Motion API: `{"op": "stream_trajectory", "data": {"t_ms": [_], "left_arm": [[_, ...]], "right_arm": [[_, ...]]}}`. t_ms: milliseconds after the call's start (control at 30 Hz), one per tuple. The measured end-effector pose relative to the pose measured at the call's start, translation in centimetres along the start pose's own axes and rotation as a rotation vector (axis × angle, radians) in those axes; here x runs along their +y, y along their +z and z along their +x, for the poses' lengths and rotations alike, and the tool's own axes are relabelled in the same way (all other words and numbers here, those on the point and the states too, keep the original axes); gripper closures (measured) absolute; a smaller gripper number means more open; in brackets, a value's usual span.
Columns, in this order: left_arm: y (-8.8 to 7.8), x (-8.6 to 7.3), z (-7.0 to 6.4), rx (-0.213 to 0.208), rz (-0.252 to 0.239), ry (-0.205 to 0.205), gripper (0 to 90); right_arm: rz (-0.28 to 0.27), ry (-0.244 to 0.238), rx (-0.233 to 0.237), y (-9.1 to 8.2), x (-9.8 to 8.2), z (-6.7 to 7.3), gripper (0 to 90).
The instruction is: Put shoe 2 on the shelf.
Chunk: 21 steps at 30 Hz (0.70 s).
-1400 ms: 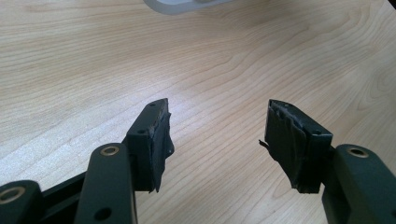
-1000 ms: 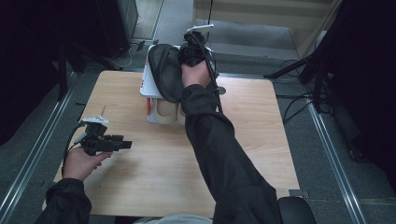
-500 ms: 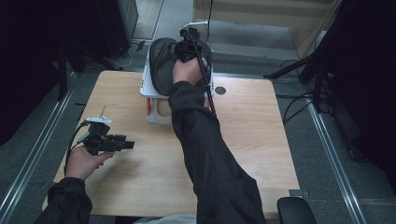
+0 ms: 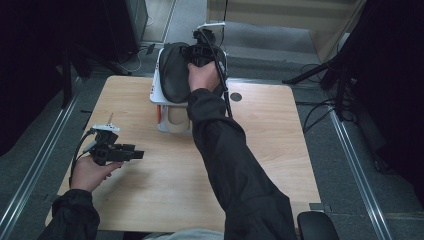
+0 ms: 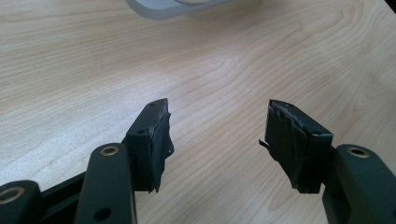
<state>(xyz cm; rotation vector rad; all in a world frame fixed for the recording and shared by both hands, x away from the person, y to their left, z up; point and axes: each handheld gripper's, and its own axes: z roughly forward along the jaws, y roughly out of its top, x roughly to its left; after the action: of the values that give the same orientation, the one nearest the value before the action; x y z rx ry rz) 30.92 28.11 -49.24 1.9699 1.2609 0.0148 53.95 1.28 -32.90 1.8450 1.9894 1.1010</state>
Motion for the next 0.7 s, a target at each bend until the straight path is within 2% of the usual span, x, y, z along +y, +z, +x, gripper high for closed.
{"op": "stream_trajectory", "data": {"t_ms": [200, 333, 433, 533, 567, 700], "left_arm": [[0.1, 0.0, 0.1, 0.007, 0.000, -0.010, 40.2], [0.2, 0.0, 0.1, 0.006, 0.001, -0.007, 40.2], [0.3, 0.1, 0.0, 0.006, 0.001, -0.006, 40.1], [0.5, 0.0, -0.3, 0.000, 0.005, -0.004, 39.9], [0.5, 0.1, -0.3, 0.001, 0.005, -0.001, 39.9], [0.7, 0.1, -0.7, -0.002, 0.009, 0.005, 39.6]], "right_arm": [[0.019, -0.064, 0.059, -1.8, -0.1, -0.9, 52.2], [0.005, -0.148, 0.085, -3.4, -0.7, -1.4, 54.8], [0.014, -0.182, 0.147, -4.4, -1.1, -2.2, 58.6], [0.007, -0.223, 0.182, -5.3, -1.7, -2.8, 61.5], [0.005, -0.253, 0.197, -5.8, -2.1, -3.1, 63.1], [0.015, -0.292, 0.255, -6.8, -3.2, -3.6, 64.3]]}}
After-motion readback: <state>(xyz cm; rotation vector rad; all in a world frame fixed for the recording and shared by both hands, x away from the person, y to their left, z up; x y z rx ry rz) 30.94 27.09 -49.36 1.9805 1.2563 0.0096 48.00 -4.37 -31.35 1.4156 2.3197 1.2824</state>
